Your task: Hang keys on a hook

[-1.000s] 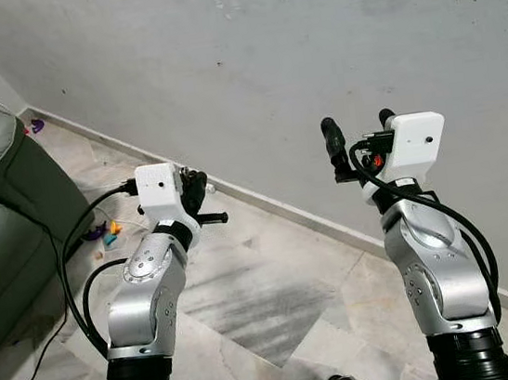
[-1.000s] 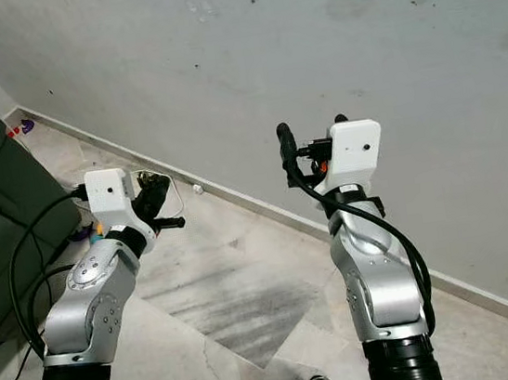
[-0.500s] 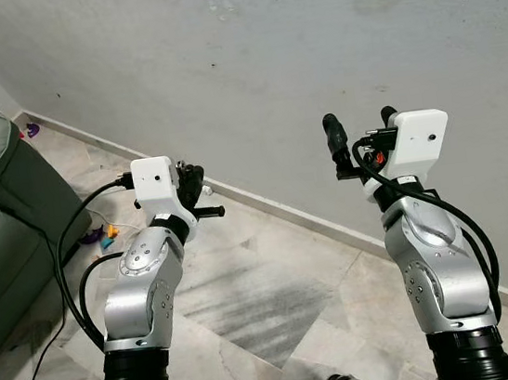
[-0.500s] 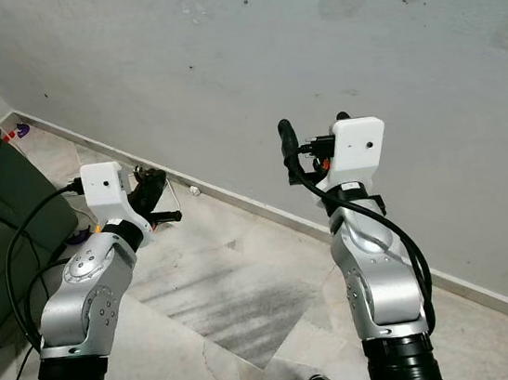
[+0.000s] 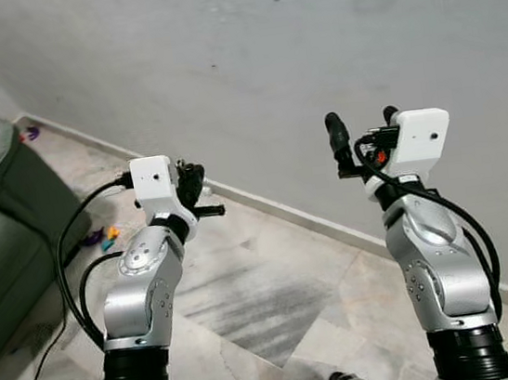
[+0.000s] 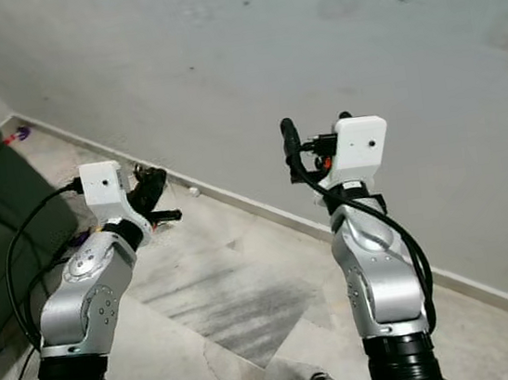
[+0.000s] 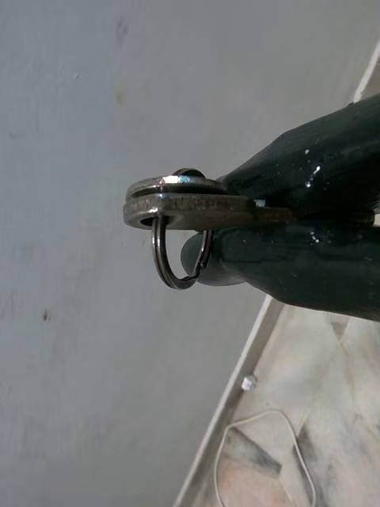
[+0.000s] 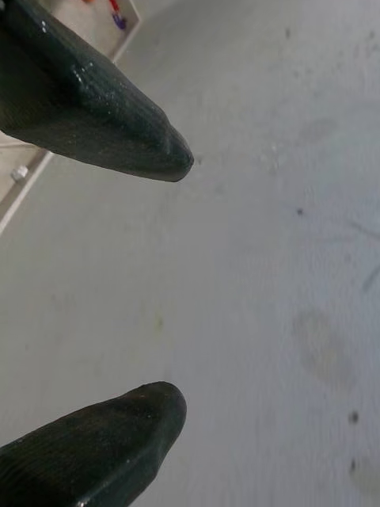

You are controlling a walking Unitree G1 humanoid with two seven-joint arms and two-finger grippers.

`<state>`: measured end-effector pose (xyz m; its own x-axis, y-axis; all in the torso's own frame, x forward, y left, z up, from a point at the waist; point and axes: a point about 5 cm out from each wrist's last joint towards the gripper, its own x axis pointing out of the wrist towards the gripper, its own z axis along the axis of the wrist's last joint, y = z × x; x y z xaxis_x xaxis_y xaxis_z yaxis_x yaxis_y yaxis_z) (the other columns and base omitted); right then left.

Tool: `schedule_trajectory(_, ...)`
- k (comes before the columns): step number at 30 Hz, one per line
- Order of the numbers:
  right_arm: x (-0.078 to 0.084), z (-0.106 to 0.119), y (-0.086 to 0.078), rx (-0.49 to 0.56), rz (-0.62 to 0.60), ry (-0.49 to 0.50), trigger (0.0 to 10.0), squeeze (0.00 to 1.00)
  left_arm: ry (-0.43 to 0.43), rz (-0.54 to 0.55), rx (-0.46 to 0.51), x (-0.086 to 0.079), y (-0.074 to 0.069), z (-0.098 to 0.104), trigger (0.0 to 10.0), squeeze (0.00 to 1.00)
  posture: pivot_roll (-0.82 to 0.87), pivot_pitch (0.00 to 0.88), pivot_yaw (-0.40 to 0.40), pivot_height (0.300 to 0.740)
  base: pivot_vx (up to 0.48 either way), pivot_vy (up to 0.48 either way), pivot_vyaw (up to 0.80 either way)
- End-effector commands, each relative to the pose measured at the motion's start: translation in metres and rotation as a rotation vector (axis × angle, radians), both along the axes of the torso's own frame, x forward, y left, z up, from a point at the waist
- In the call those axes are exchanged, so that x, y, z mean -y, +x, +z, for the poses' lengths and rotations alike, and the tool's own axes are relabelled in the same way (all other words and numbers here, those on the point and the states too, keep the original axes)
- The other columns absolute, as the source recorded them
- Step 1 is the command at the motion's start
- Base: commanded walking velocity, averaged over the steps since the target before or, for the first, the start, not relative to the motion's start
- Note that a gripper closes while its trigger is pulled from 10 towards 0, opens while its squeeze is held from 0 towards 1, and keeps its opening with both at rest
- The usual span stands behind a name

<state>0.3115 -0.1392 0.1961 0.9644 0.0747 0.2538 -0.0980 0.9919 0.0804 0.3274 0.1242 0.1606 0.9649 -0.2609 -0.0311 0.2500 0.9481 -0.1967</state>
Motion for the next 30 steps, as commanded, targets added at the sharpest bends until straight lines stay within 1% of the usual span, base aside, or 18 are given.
schedule_trajectory(1, -0.0040, -0.0015, 0.0000, -0.010, 0.014, 0.010, 10.0, 0.00, 0.006, 0.008, -0.012, -0.0043, 0.0013, -0.0011, 10.0, 0.00, -0.07, 0.188, 0.105, 0.740, 0.000, 0.480, -0.80)
schedule_trajectory(19, -0.0029, -0.0018, -0.0014, -0.010, 0.007, 0.003, 10.0, 0.00, 0.026, -0.003, -0.020, -0.0027, 0.0007, -0.0030, 10.0, 0.00, -0.07, 0.193, 0.109, 0.740, 0.000, 0.480, -0.80)
schedule_trajectory(21, -0.0029, -0.0019, -0.0011, -0.010, 0.005, 0.004, 10.0, 0.00, 0.014, 0.002, -0.010, -0.0032, 0.0007, -0.0026, 10.0, 0.00, -0.07, 0.193, 0.110, 0.740, 0.000, 0.304, -0.80)
schedule_trajectory(24, -0.0030, -0.0018, -0.0007, -0.008, 0.005, 0.005, 10.0, 0.00, 0.033, -0.001, -0.002, -0.0042, 0.0011, -0.0014, 10.0, 0.00, -0.07, 0.190, 0.110, 0.740, 0.000, 0.000, -0.80)
schedule_trajectory(29, -0.0034, -0.0017, 0.0004, -0.009, 0.007, 0.007, 10.0, 0.00, 0.039, 0.001, 0.007, -0.0035, 0.0020, 0.0006, 10.0, 0.00, -0.07, 0.189, 0.107, 0.740, 0.000, 0.000, -0.80)
schedule_trajectory(30, -0.0041, -0.0013, 0.0008, -0.007, 0.008, 0.007, 10.0, 0.00, 0.029, 0.005, 0.013, -0.0031, 0.0023, 0.0019, 10.0, 0.00, -0.07, 0.186, 0.104, 0.740, 0.000, 0.000, -0.80)
